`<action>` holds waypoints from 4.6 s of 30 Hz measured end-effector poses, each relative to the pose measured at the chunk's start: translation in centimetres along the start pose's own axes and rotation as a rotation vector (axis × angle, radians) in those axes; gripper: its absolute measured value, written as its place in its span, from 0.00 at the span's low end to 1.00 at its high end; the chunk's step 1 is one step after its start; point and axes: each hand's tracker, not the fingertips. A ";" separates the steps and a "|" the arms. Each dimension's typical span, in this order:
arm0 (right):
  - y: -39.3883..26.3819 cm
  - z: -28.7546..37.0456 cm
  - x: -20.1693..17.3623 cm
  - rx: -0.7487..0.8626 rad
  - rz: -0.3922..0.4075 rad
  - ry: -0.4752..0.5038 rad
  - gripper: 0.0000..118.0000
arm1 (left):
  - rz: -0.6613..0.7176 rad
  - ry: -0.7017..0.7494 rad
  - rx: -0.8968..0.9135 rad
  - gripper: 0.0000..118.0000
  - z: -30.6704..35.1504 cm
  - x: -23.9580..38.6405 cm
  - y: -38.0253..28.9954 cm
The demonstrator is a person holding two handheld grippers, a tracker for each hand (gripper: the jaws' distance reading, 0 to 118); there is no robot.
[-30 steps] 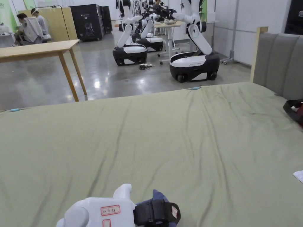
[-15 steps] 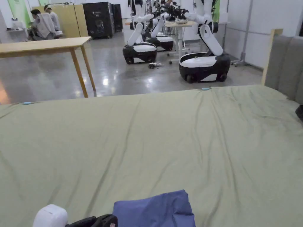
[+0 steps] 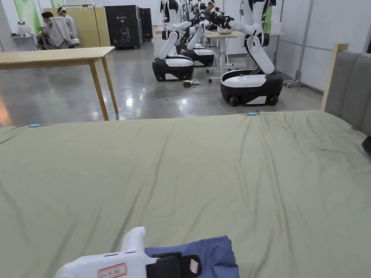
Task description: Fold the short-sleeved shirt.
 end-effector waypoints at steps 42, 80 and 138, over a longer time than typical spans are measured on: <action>0.9 -23.5 1.1 -0.272 -0.235 0.348 0.00 | -0.038 0.110 0.338 0.00 20.0 -2.1 -9.4; 0.0 -25.1 1.3 -0.314 -0.264 0.344 0.00 | 0.078 0.087 0.021 0.29 3.8 -10.2 1.3; 2.4 -20.6 -6.6 -0.186 -0.230 0.412 0.00 | -0.005 0.437 0.407 0.95 42.6 -16.1 6.5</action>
